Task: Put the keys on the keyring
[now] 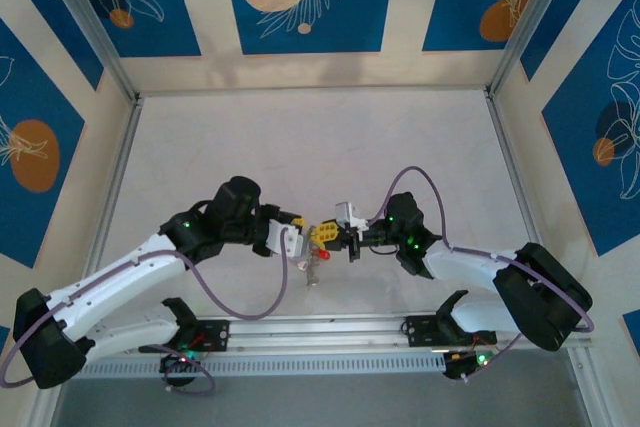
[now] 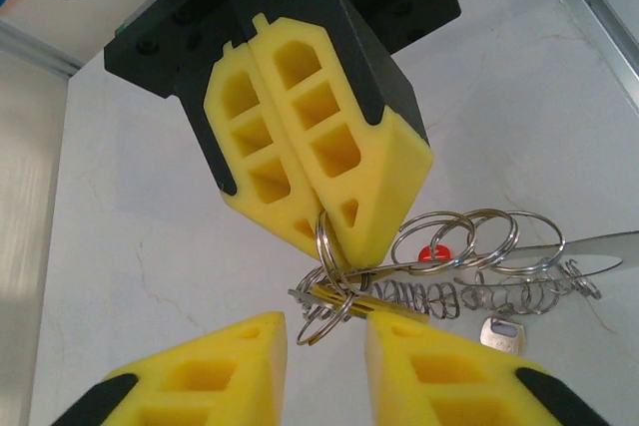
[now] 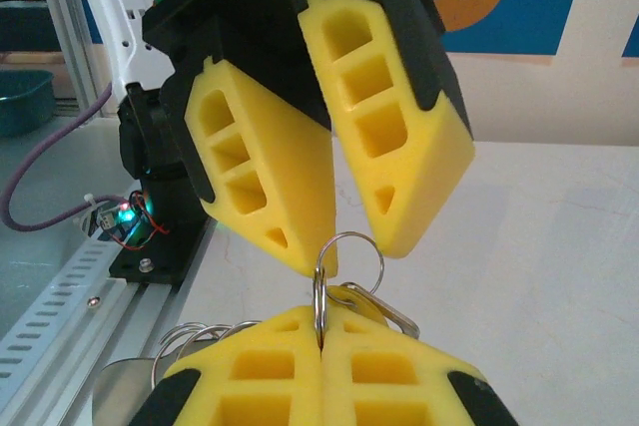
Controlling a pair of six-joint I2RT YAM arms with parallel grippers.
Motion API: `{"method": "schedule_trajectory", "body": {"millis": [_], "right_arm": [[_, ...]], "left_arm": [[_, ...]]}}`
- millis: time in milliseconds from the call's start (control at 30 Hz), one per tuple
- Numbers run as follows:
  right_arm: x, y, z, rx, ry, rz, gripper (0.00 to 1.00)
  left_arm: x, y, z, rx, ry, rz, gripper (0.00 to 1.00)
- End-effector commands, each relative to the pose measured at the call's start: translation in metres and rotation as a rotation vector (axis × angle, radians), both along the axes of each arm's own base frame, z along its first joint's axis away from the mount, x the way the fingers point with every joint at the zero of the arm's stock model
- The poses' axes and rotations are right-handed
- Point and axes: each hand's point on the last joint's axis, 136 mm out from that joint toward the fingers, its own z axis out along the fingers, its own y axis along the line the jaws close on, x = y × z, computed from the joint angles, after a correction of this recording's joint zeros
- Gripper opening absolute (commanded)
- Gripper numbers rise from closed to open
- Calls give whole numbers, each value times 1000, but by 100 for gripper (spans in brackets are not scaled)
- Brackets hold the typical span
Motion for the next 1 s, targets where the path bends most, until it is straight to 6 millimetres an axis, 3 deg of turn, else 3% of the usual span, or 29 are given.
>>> {"method": "schedule_trajectory", "body": {"millis": [0,200,300,567,733,967], "right_arm": [[0,3,16,38,-44,20,0],[1,3,17,43,-36,15,0],[6,2,19,53,-26,-14,0],[24,-3,26,103,50,-112,0],[33,-3,27,127,82,-157,0],[46,-9,32,167,109,-265,0]], "left_arm": [[-6,-4,6,-1,4,-44,23],[-5,-7,0,27,-8,-55,11],[-5,-7,-4,48,-18,-50,0],[-9,1,-28,128,-13,-24,0],[-19,-13,-27,58,40,-17,0],[-13,-18,-24,17,22,36,0]]}}
